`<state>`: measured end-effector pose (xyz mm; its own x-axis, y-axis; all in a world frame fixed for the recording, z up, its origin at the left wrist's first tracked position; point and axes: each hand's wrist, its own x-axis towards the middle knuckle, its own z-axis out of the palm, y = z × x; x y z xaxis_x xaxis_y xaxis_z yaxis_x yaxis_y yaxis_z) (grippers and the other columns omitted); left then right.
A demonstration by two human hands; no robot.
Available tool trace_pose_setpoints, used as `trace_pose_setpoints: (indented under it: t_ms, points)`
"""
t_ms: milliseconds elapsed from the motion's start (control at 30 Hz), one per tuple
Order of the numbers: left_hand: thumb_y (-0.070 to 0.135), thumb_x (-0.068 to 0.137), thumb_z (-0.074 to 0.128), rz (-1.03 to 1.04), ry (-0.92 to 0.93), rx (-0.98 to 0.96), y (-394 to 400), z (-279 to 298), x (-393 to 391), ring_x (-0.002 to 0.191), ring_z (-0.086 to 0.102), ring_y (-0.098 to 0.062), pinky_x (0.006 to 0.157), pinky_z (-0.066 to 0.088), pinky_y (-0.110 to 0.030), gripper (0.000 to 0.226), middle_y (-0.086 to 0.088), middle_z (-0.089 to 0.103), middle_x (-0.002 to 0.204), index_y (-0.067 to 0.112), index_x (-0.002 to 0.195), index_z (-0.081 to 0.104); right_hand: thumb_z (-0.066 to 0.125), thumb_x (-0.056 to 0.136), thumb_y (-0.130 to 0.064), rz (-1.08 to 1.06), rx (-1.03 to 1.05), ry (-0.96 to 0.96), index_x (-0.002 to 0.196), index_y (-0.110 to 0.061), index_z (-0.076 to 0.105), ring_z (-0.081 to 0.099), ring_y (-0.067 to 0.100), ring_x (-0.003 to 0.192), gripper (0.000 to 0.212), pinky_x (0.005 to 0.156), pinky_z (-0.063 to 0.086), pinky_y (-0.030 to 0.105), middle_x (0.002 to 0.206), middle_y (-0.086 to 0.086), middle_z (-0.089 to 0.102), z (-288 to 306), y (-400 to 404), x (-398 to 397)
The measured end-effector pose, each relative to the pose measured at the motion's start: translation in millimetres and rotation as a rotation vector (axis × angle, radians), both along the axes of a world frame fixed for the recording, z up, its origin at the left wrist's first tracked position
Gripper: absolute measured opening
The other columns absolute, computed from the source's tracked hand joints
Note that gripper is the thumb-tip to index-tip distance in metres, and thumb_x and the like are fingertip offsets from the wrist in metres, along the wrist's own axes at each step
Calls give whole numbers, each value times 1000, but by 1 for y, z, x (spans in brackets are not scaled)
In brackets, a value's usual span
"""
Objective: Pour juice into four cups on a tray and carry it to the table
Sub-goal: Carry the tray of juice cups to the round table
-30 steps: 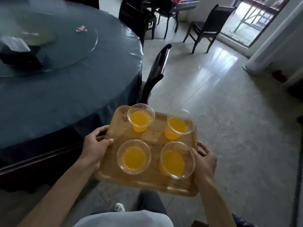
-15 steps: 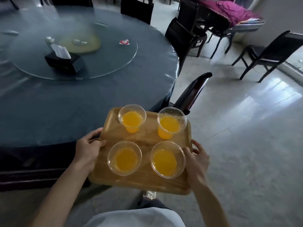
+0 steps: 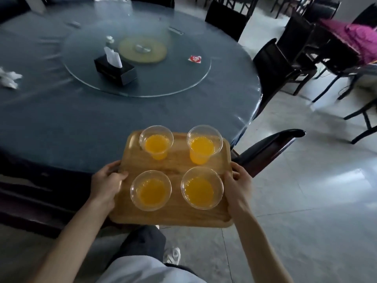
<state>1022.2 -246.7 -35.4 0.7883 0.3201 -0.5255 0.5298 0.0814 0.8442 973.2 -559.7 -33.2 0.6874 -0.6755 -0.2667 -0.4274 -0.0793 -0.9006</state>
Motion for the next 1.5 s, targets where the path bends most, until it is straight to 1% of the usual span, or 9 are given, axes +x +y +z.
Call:
trace_pose_setpoints:
  t_ms: [100,267,367,500,633,867,967,1167,1500]
  points:
    - [-2,93,70,41,-3,-13,-2,-4,13,115,70,-34,100,56,-49,45,-10,73,122,14,134,69,64,97,-25,5,13,4,126,-28,68,69,6,79,30,61,51,19,90,-15,70,-4,-4,30]
    - [1,95,70,76,-4,4,-6,-15,46,117,70,-32,107,55,-52,44,-8,74,125,16,137,69,63,96,-21,38,22,-5,139,-22,58,68,8,86,44,68,55,23,103,-2,71,-19,-7,76]
    - [2,97,69,84,4,14,-10,-26,70,116,70,-31,107,55,-52,42,-7,74,124,17,136,70,63,97,-26,70,-2,33,130,-19,66,70,11,92,34,79,60,29,106,-3,73,-32,-9,107]
    - [0,97,69,122,33,17,-13,-42,103,119,69,-31,106,55,-49,42,-8,74,128,16,136,70,66,96,-30,82,6,60,122,-21,68,69,8,87,27,76,59,28,95,-10,71,-46,-11,148]
    - [-2,97,68,151,70,4,-13,-60,138,122,68,-30,110,53,-50,45,-8,72,133,17,138,70,67,96,-33,111,16,84,119,-26,67,69,10,90,24,70,54,23,98,-9,70,-56,-10,187]
    - [-2,97,69,228,116,-19,-12,-84,189,121,66,-26,108,52,-44,45,-2,71,128,21,136,71,64,96,-38,143,-36,154,110,-30,70,71,12,90,17,77,60,33,97,-8,73,-81,-3,254]
    - [-1,97,69,252,143,-30,-13,-93,205,120,68,-27,109,53,-49,44,-2,72,126,23,135,72,62,97,-33,161,-48,181,111,-28,71,70,12,90,17,72,56,27,98,-7,74,-90,-2,277]
    - [1,98,69,241,172,36,-14,-112,225,127,65,-28,111,52,-50,43,-3,70,136,22,136,71,63,98,-32,175,-68,246,115,-26,70,71,13,90,20,82,63,40,99,-7,74,-110,-2,310]
    - [3,100,68,281,214,38,-14,-129,233,131,63,-30,113,50,-56,44,-7,67,143,21,140,68,63,99,-31,206,-68,268,114,-25,70,70,9,86,18,75,61,31,94,-10,72,-124,-1,330]
